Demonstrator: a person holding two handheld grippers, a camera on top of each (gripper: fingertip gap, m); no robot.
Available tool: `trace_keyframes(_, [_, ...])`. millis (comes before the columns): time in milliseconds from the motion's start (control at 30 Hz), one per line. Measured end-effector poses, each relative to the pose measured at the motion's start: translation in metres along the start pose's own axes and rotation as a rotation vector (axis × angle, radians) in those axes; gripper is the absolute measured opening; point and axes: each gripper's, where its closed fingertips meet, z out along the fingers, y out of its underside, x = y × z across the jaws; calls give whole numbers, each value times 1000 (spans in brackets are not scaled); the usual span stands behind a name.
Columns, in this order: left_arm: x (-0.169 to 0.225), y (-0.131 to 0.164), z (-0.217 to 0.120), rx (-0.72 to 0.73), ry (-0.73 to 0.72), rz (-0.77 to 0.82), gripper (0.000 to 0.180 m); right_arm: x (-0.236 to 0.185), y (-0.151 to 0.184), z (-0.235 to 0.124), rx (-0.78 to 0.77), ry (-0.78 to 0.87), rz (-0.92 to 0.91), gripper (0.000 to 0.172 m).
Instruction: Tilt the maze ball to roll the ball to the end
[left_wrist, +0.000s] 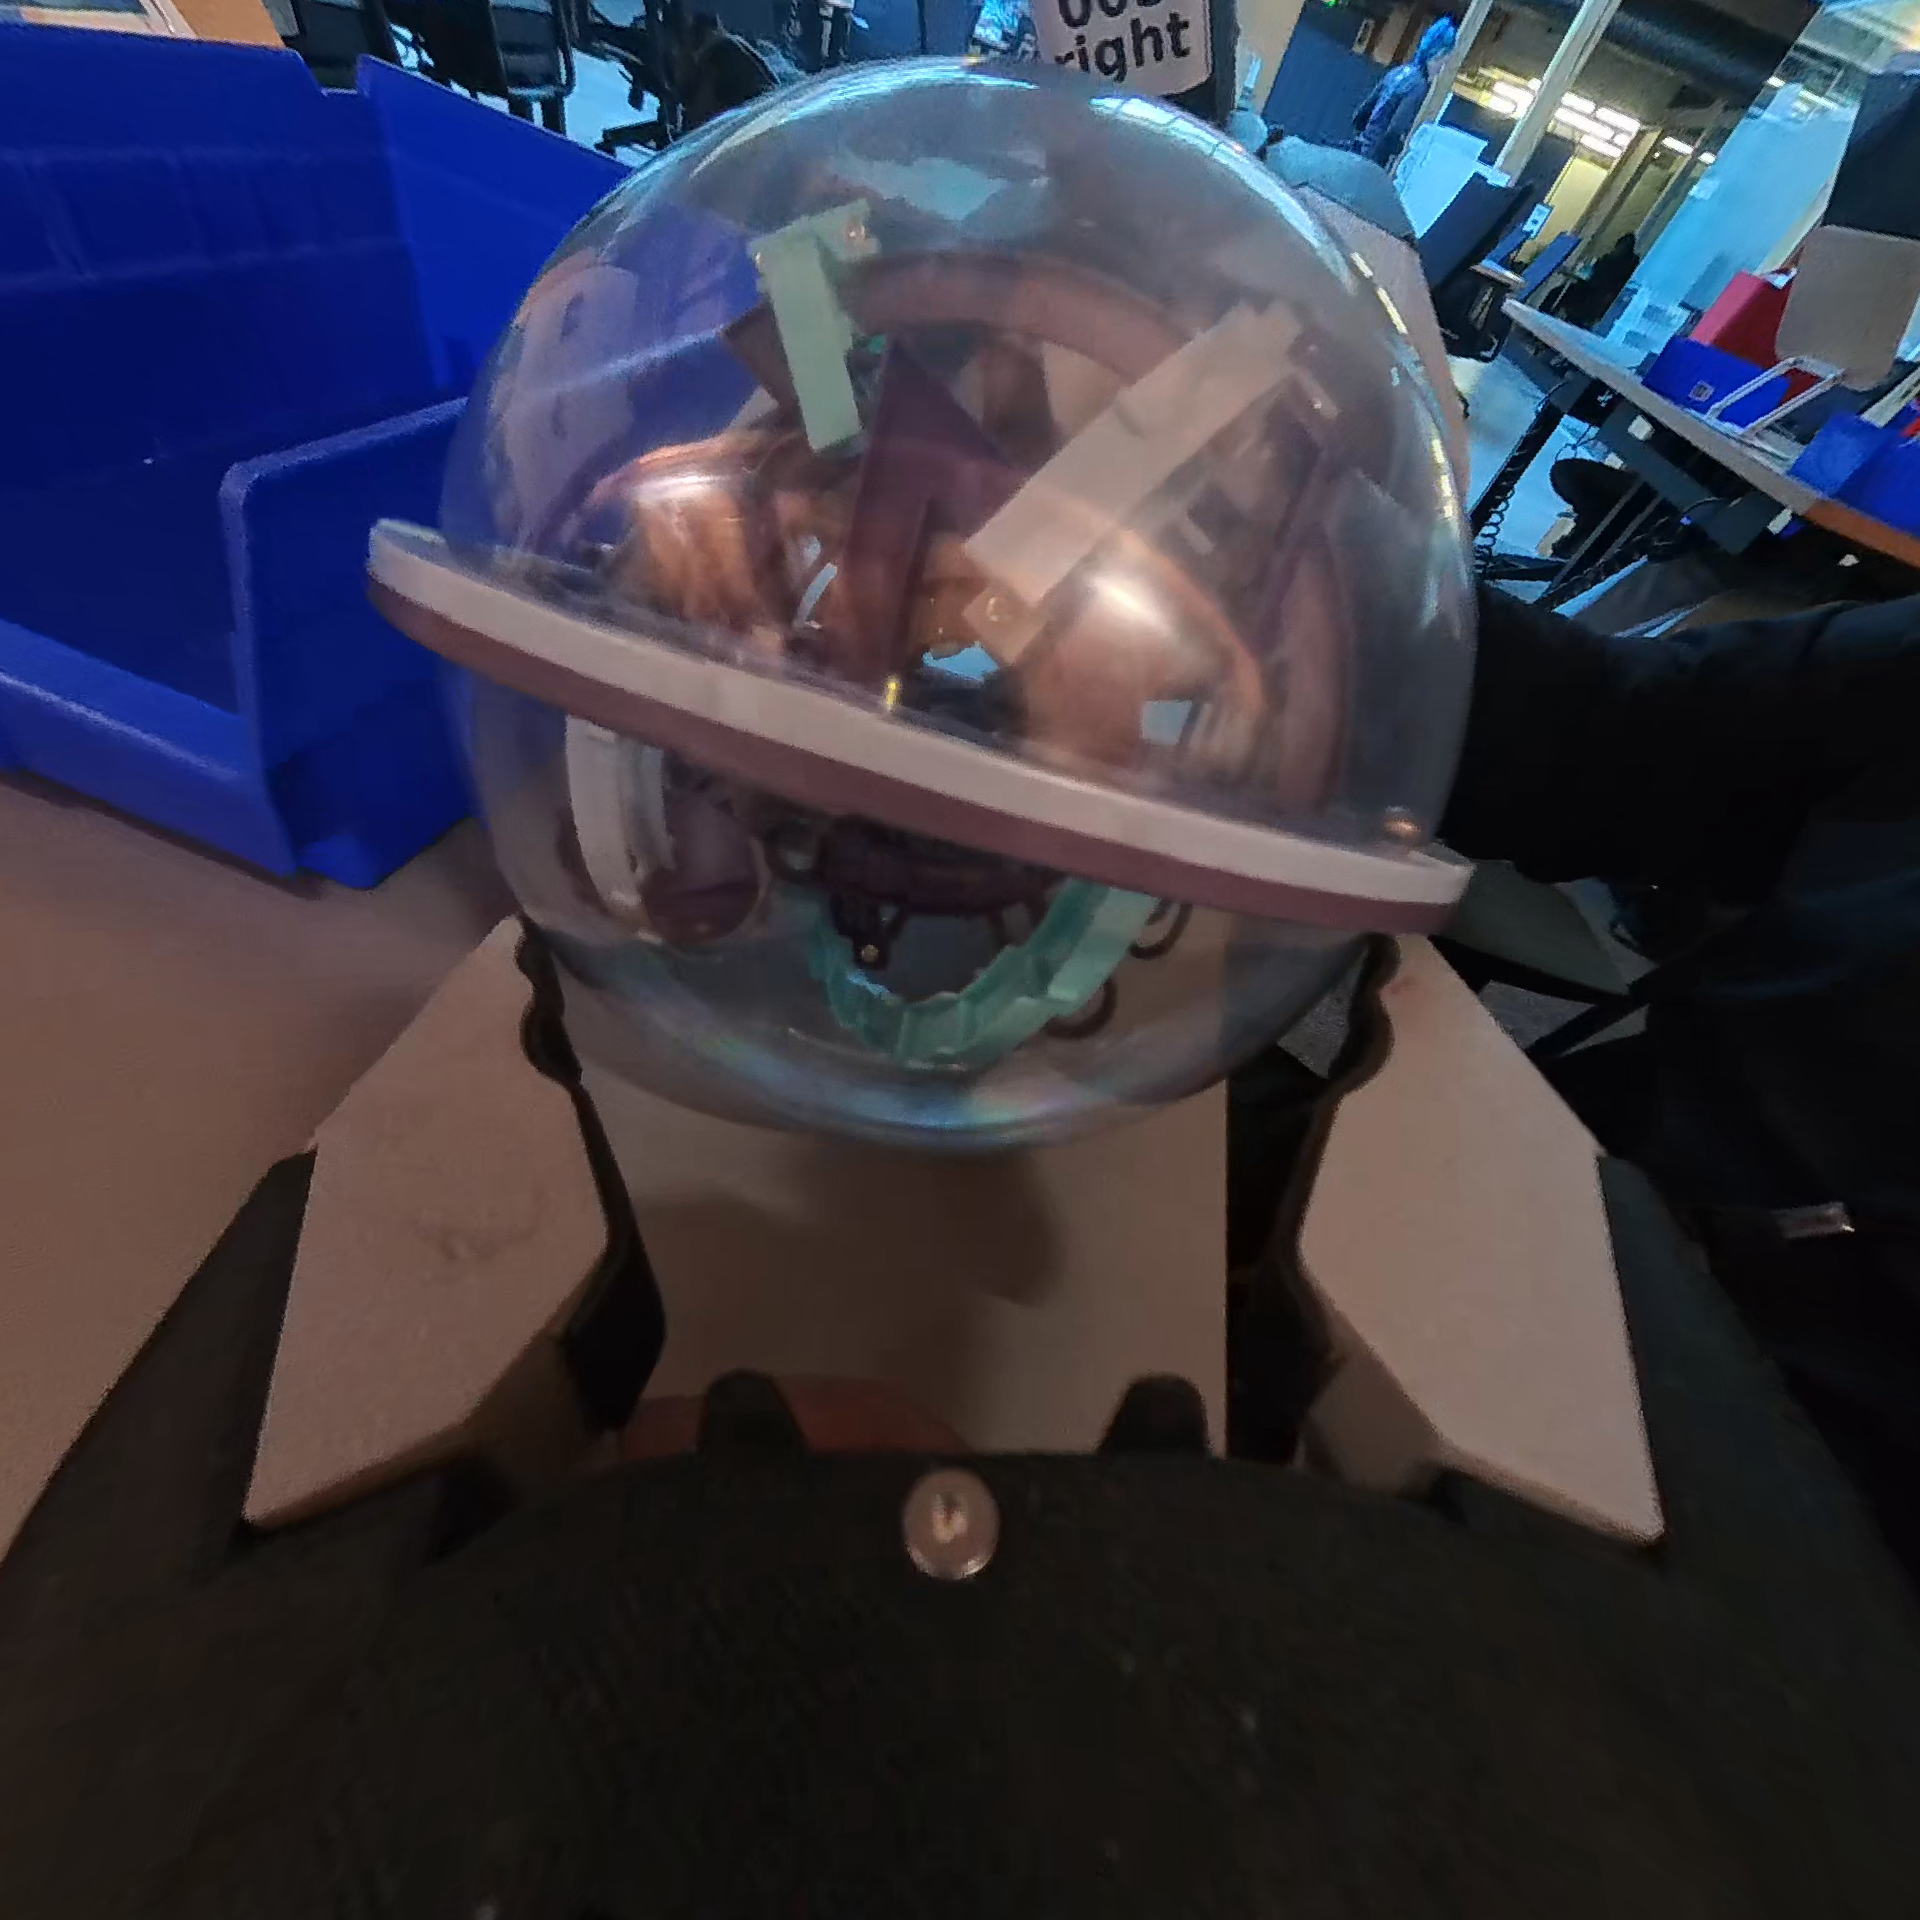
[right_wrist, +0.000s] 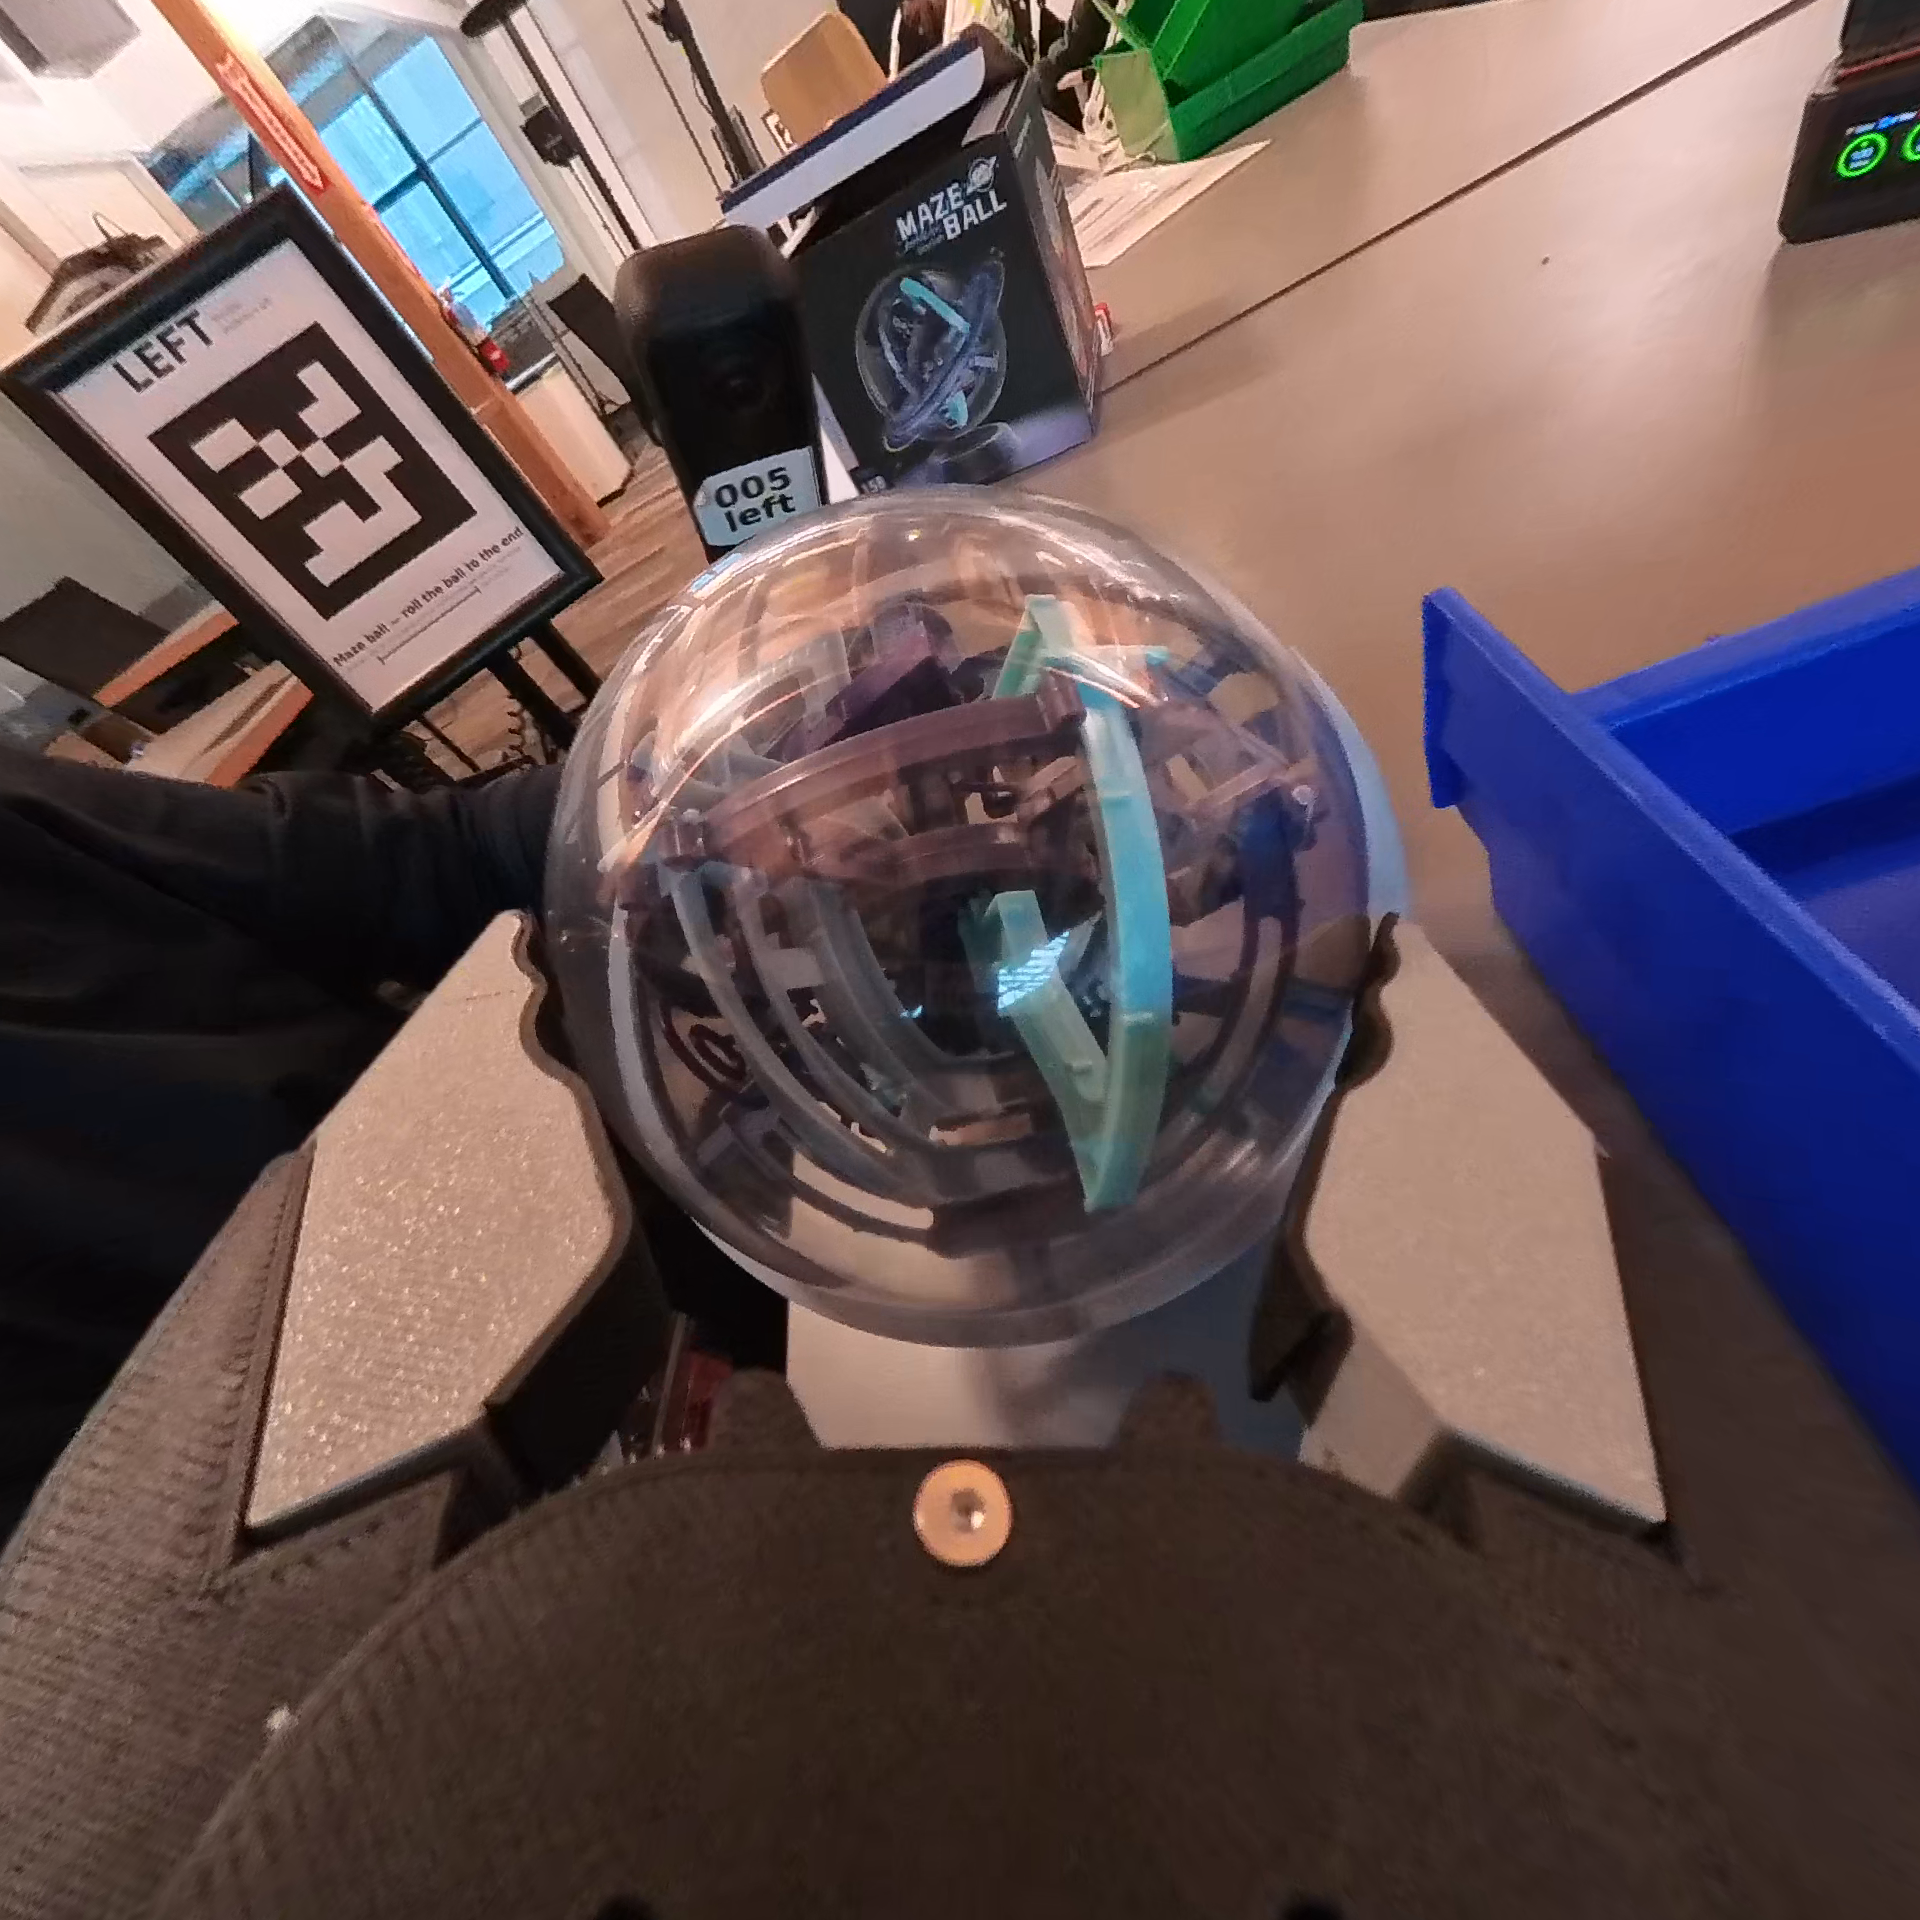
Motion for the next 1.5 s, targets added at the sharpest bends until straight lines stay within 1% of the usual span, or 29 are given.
trace_keyframes(267, [2, 9, -2, -41, -17, -30, 146, 1, 4, 6, -10, -13, 53, 145])
trace_keyframes(567, [1, 20, 4, -118, -29, -36, 146, 4, 3, 7, -20, 9, 58, 145])
trace_keyframes(833, [-2, 26, 8, -169, -86, 44, 146, 3, 3, 4, 36, 3, -59, 146])
trace_keyframes(967, [-2, 28, 6, -179, -105, 123, 142, -2, 5, 2, 44, -15, -136, 146])
trace_keyframes(1067, [-1, 27, 4, -174, -101, 152, 141, -4, 9, 3, 41, -32, -182, 150])
trace_keyframes(1200, [-4, 20, 2, -136, -106, 187, 143, -2, 15, 7, 18, -43, -230, 154])
trace_keyframes(1367, [-6, 19, 2, -131, -92, 183, 144, 0, 22, 11, 12, -27, -319, 158])
trace_keyframes(1500, [-8, 18, 1, -124, -84, 185, 144, 2, 23, 12, 29, -27, -328, 158])
